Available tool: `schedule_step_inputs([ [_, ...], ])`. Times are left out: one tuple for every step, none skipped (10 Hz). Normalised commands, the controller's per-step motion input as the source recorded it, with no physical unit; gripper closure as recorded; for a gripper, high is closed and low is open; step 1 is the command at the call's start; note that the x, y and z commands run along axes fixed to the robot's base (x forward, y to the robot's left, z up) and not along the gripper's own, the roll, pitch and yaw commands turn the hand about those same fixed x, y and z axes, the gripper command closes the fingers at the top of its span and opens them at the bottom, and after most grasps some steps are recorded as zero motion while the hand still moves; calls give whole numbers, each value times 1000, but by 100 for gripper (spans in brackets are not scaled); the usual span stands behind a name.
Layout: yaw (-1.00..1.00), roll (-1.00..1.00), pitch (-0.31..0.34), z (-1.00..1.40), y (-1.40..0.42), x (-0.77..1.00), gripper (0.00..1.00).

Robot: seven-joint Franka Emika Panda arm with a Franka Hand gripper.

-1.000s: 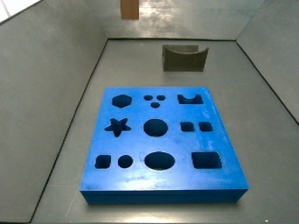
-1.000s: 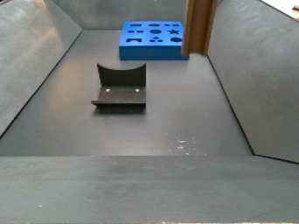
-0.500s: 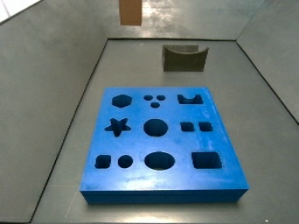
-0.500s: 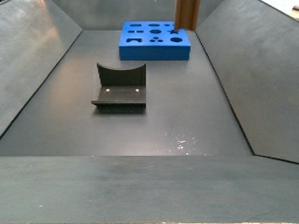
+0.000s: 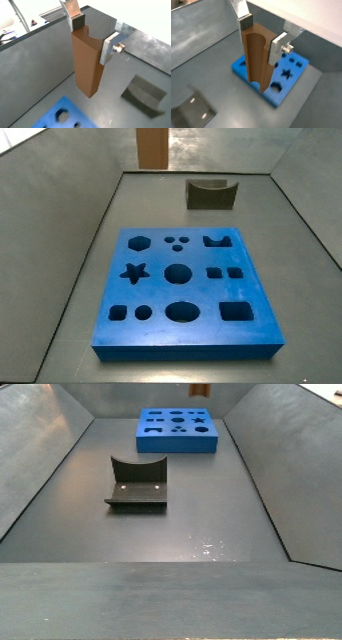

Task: Pick up the arch object. Move up. Place the arch object on the fixture. Regrasp the arch object. Rotate the arch object. Move to above the board. Insert the arch object.
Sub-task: Move to above the board, then insert the arch object.

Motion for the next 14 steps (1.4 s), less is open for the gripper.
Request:
schedule_step_inputs([
  [11, -4, 138, 142, -1000, 241, 100],
  [13, 10, 137, 151, -1000, 265, 100],
  [10, 12, 133, 107, -668, 213, 100],
  [11, 20, 121, 74, -426, 160, 100],
  [10, 32, 96, 49, -229, 99, 100],
  [9, 36, 85, 40, -173, 82, 100],
  [0, 0, 0, 0, 0, 54, 100],
  [-14, 0, -3, 0, 0, 329, 100],
  [0, 0, -29, -3, 0, 509, 100],
  [0, 0, -27, 0, 0, 700, 100],
  [0, 0, -36, 0, 0, 777, 100],
  [0, 0, -16, 0, 0, 863, 100],
  [0, 0, 0, 0, 0, 997, 100],
  [0, 23, 0, 0, 0, 1000, 100],
])
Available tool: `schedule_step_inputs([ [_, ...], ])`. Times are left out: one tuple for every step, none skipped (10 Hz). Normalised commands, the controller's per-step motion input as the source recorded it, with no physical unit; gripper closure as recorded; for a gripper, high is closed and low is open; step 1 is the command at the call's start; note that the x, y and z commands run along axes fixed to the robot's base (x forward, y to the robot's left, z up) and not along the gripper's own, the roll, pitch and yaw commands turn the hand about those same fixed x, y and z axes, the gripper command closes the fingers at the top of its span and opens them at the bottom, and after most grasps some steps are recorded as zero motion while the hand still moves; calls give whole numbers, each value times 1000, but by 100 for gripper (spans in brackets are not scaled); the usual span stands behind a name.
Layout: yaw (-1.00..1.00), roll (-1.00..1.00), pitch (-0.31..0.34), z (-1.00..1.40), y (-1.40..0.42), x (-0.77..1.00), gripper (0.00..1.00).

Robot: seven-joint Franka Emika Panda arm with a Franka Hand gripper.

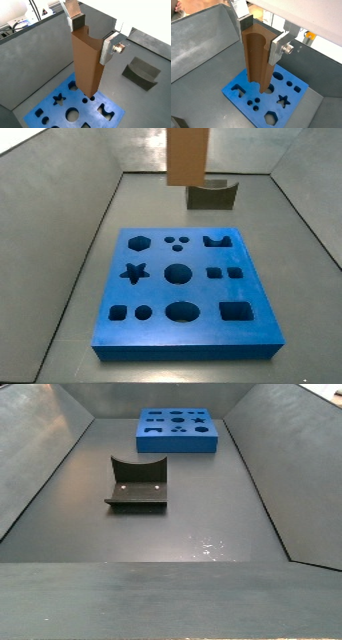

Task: Pick up the arch object. Move up. Place the arch object on the fixture. Regrasp the arch object. Rotate the arch object. Move to above the board. Insert the arch object.
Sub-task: Insert the arch object.

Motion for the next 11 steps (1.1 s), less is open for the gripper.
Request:
schedule_step_inputs([
  [0, 54, 13, 0, 11, 1000, 100],
  [0, 77, 34, 0, 51, 1000, 100],
  [0, 83, 43, 0, 54, 1000, 100],
  [0, 87, 59, 0, 57, 1000, 100],
  [0, 70, 51, 0, 60, 1000, 100],
  [0, 57, 44, 0, 77, 1000, 100],
  [0, 51, 53, -23, 66, 1000, 100],
  [0, 17, 46, -43, 3, 1000, 100],
  [0, 9, 34, -91, 0, 1000, 100],
  [0, 44, 19, -223, 0, 1000, 100],
  [0, 51, 26, -286, 0, 929, 100],
])
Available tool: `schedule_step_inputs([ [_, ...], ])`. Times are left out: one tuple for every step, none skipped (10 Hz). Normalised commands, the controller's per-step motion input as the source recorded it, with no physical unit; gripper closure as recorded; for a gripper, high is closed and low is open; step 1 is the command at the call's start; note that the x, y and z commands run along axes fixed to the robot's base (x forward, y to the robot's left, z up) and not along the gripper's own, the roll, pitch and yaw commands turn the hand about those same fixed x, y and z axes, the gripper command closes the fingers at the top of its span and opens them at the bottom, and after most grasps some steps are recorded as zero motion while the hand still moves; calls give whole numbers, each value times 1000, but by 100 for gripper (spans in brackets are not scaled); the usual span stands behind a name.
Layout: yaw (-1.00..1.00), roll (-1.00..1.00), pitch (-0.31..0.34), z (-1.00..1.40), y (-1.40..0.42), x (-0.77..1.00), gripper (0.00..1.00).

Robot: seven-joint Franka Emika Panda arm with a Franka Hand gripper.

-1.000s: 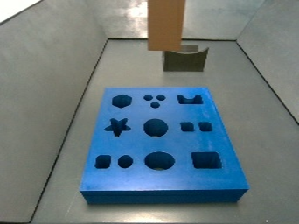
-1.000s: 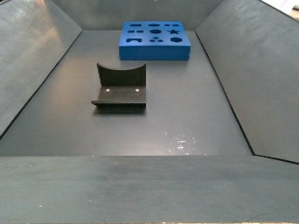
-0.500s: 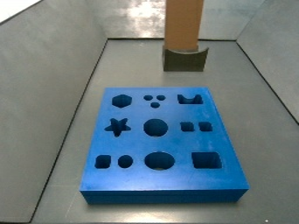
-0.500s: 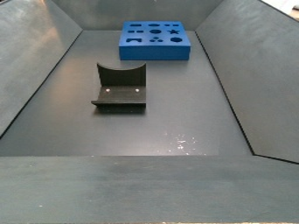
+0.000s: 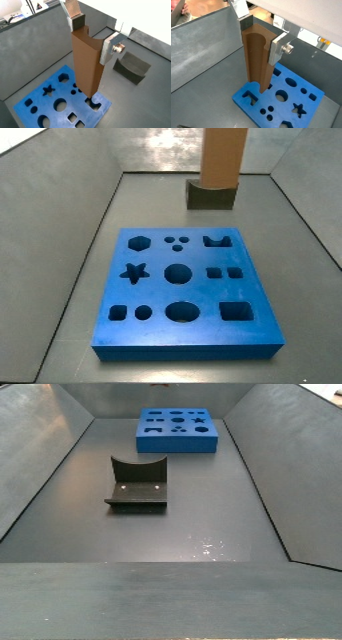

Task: Pick up the arch object. Move up. Place the arch object on the fixture. Regrasp the arch object. Rotate the arch object. Move to above the board. Insert the arch object.
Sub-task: Insert the arch object.

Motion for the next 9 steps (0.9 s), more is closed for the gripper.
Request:
schedule_step_inputs([
  [0, 96, 33, -403, 0, 700, 100],
  [0, 101, 46, -389, 0, 517, 100],
  [0, 64, 26, -326, 0, 431, 100],
  [0, 0, 0, -243, 77, 286, 100],
  [0, 0, 0, -183, 100, 146, 100],
  [0, 0, 0, -220, 100, 49, 100],
  [0, 0, -11, -286, 69, 11, 100],
  [3, 0, -23, -331, 46, 0, 100],
  [11, 0, -27, -346, 29, 0, 100],
])
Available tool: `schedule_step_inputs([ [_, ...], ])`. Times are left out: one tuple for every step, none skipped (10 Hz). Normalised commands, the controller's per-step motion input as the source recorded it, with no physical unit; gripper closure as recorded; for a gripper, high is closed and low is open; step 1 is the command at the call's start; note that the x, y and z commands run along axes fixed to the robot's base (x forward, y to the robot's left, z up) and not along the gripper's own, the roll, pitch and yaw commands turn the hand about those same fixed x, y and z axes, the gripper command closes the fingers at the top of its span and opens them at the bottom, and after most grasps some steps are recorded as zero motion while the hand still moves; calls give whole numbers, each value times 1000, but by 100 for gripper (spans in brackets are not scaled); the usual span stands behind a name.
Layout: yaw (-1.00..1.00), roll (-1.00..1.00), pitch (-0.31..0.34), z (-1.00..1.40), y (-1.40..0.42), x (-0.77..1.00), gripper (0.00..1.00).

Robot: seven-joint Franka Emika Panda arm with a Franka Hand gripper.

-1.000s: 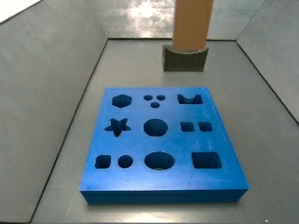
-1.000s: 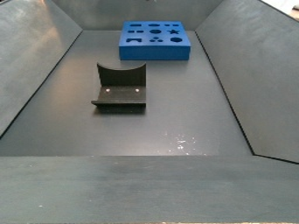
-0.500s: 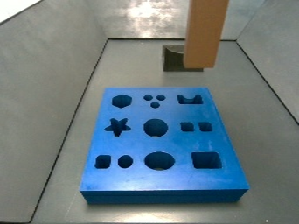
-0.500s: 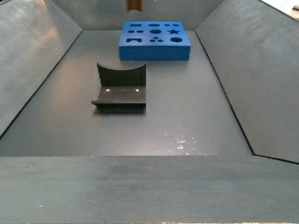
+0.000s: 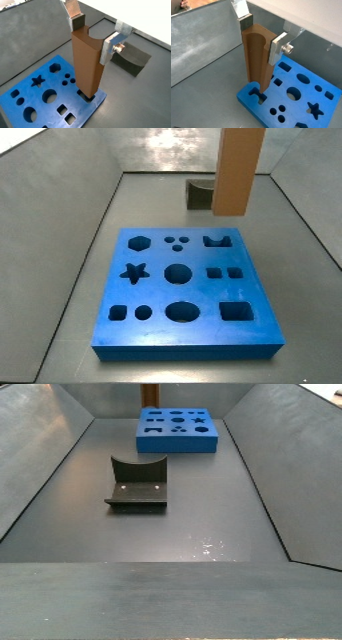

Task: Pick up the arch object. Move up. Place the arch object on the fixture. Regrasp the arch object. Rotate the arch object. Move to above the board. Insert the arch object.
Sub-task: Insert the arch object.

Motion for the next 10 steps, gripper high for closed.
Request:
schedule_step_inputs([
  [3, 0, -36, -323, 17, 0, 100],
  [9, 0, -43, -303, 11, 0, 100],
  [9, 0, -30, -260, 20, 0, 100],
  [11, 0, -27, -291, 20, 0, 100],
  [20, 0, -19, -266, 37, 0, 100],
  [23, 0, 0, -214, 51, 14, 100],
  [29, 0, 0, -211, 51, 43, 100],
  [17, 0, 0, -203, 51, 63, 100],
  [14, 0, 0, -171, 60, 97, 100],
  [26, -14, 0, -117, 51, 191, 100],
])
